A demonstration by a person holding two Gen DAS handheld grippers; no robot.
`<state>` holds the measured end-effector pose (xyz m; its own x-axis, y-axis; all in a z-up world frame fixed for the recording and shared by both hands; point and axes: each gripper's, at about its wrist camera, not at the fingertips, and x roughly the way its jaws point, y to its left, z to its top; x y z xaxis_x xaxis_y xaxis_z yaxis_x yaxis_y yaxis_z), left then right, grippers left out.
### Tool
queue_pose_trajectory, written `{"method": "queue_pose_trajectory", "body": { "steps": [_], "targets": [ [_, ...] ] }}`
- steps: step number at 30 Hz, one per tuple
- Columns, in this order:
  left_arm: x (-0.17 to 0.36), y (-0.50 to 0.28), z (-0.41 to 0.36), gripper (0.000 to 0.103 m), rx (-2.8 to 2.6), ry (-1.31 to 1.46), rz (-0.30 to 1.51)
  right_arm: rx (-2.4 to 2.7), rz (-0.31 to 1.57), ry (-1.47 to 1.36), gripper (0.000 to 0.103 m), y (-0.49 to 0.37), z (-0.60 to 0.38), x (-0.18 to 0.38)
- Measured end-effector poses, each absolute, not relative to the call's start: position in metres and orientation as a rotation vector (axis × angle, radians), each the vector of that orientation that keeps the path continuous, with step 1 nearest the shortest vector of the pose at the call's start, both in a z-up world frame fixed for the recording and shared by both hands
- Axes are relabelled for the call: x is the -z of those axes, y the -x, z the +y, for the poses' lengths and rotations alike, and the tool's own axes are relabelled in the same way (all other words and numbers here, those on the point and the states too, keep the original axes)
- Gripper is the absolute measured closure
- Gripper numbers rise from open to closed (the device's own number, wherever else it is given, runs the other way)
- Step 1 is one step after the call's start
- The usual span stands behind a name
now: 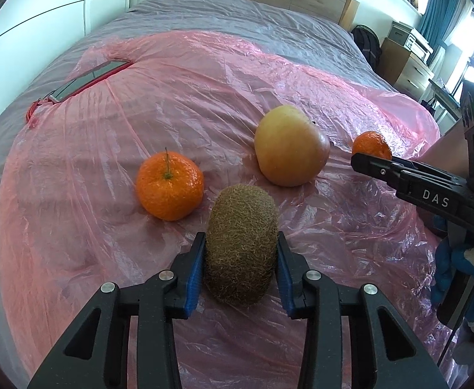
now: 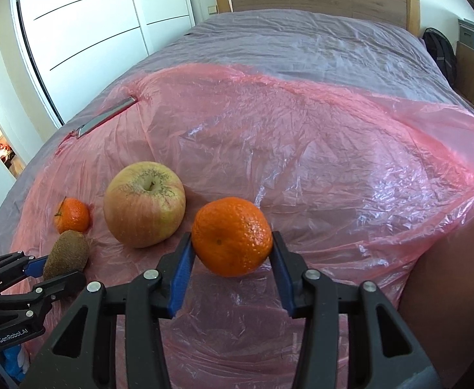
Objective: Organize fruits
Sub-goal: 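Lift and carry the kiwi and mandarin with both tools to the green tray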
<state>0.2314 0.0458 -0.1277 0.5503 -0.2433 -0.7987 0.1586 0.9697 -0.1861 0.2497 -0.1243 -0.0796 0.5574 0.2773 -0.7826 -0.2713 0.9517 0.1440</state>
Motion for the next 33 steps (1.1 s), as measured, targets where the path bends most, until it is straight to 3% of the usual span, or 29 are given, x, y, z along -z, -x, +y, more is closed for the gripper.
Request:
{"method": "queue_pose_trajectory", "body": {
  "steps": [18,33],
  "targets": [
    [0.090,-0.209,0.051,0.069,0.234,0.135,0.907,-0.338,0.900,-0.028,0.040,-0.206,-0.132,0.043],
    [0.059,-0.141,0.026,0.069,0.264,0.122,0.899,-0.376,0.902,-0.054,0.040,-0.116,-0.148,0.015]
  ]
}}
